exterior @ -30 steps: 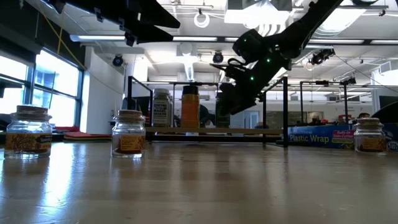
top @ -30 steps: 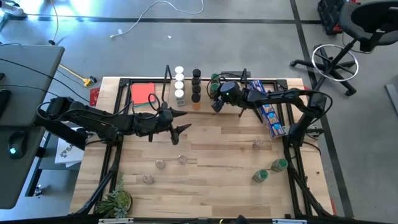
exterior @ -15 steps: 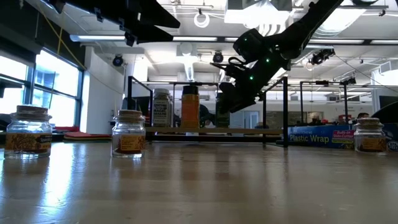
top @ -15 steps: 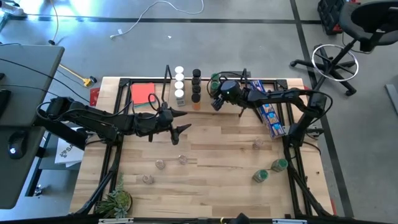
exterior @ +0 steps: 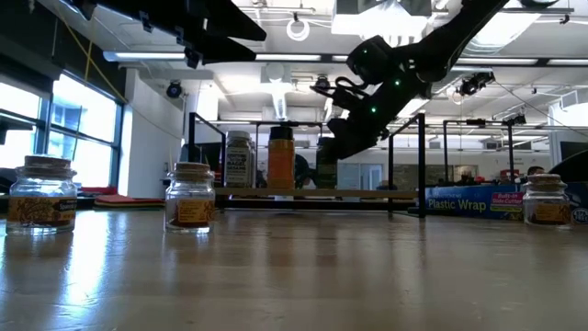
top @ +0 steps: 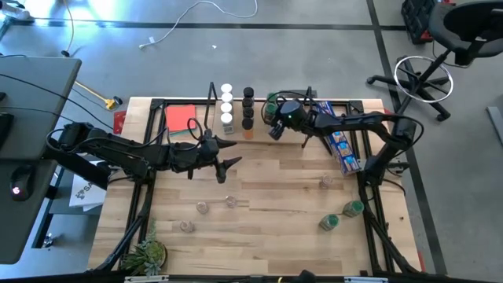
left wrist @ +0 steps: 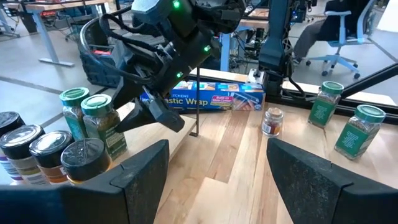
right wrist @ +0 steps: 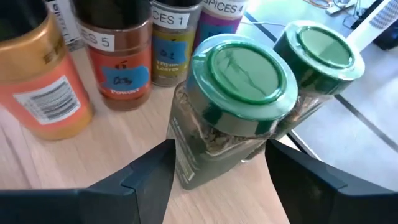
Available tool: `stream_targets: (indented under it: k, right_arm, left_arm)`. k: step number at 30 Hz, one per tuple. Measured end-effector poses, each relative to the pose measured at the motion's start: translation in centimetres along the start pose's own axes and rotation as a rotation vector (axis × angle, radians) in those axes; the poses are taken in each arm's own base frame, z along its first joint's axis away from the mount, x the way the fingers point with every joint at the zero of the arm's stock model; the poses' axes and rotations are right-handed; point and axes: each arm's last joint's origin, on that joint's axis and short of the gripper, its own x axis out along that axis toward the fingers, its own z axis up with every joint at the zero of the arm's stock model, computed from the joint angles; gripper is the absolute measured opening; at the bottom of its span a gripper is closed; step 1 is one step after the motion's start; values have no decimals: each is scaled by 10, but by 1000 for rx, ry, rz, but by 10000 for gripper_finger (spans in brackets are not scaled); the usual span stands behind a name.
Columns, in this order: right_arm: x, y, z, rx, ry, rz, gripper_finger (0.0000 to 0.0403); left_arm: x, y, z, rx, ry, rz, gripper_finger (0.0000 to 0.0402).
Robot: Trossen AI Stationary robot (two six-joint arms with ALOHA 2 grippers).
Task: Shelf spices
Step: Put the green seasoning bottle on the shelf aligned with the other green seasoning bottle
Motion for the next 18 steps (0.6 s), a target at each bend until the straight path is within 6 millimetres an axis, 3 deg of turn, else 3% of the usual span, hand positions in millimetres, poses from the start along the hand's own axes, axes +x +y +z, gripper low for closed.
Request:
stream_targets:
  k: [18]
  right_arm:
    - [-2, -5, 1, -43, 13, -47, 224]
  left_arm:
    - [0, 0, 0, -8, 2, -4, 268]
